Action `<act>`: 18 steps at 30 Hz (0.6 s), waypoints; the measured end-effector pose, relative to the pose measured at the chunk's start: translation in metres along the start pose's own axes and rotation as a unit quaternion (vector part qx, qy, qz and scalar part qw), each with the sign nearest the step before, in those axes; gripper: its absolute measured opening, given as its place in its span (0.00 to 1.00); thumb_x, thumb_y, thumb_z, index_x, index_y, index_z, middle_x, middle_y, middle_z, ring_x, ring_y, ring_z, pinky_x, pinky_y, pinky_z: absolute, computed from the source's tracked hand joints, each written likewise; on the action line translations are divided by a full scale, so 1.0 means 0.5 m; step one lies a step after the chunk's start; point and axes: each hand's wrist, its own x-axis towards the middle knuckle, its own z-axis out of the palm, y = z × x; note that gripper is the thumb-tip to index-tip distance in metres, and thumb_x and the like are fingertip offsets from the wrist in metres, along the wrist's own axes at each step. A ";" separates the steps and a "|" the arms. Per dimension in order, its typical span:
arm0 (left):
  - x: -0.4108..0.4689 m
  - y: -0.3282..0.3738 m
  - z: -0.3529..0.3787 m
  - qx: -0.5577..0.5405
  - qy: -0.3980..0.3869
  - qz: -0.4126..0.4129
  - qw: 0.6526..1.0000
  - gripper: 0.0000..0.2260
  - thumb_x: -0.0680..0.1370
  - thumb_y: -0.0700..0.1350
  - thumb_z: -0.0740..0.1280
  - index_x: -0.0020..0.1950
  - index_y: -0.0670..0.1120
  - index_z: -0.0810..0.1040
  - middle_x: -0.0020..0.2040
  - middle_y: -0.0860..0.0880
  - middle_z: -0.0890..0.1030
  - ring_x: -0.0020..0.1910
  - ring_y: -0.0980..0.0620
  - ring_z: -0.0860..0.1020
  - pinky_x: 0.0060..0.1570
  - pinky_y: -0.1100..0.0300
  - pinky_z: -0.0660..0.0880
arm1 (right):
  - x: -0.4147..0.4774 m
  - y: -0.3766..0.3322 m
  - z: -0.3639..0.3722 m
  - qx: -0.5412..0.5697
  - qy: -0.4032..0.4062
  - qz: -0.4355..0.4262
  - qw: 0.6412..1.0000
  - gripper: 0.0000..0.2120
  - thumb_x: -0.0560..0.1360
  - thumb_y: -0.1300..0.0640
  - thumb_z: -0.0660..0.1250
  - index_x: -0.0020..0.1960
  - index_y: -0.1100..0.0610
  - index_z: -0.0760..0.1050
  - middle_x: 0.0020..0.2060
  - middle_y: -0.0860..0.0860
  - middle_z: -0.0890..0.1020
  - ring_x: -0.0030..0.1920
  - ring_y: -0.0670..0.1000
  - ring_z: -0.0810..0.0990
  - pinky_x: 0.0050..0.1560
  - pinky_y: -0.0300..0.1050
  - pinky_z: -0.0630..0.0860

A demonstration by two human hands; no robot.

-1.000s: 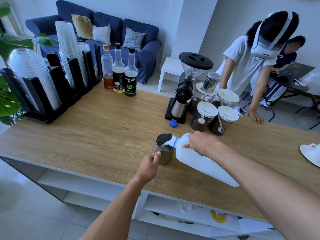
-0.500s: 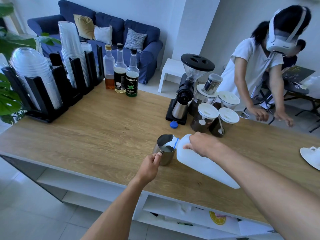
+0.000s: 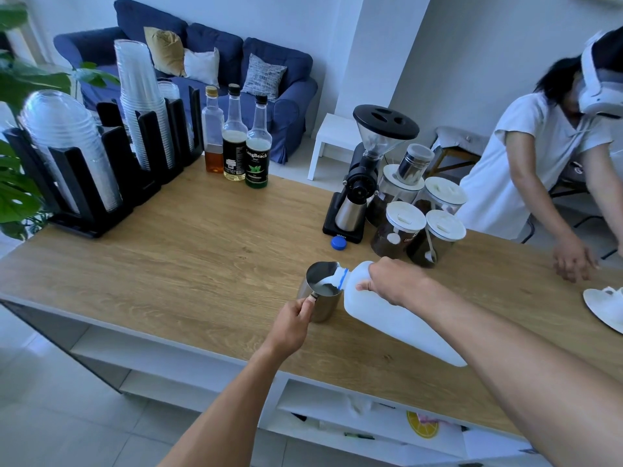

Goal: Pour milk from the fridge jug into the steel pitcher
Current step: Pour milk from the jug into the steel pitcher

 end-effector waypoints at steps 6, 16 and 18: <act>-0.001 0.001 0.000 -0.003 -0.002 -0.003 1.000 0.21 0.85 0.51 0.56 0.33 0.50 0.59 0.26 0.59 0.60 0.28 0.57 0.57 0.32 0.58 0.55 | -0.003 -0.006 -0.007 0.012 -0.008 0.012 1.000 0.11 0.82 0.53 0.59 0.62 0.53 0.73 0.47 0.52 0.71 0.43 0.52 0.71 0.27 0.40 0.60; 0.002 0.000 0.000 -0.012 0.001 0.001 1.000 0.20 0.84 0.52 0.57 0.35 0.47 0.59 0.29 0.54 0.60 0.29 0.56 0.57 0.30 0.62 0.55 | -0.001 -0.005 -0.006 -0.028 -0.005 -0.001 1.000 0.12 0.82 0.56 0.59 0.64 0.49 0.73 0.42 0.50 0.67 0.41 0.51 0.70 0.27 0.41 0.60; 0.001 -0.001 0.002 -0.014 0.000 0.003 1.000 0.20 0.84 0.52 0.57 0.35 0.48 0.59 0.29 0.54 0.59 0.29 0.56 0.56 0.29 0.62 0.54 | -0.002 -0.004 -0.007 -0.037 -0.009 -0.006 0.999 0.13 0.81 0.56 0.59 0.64 0.49 0.73 0.44 0.51 0.69 0.40 0.51 0.69 0.27 0.40 0.60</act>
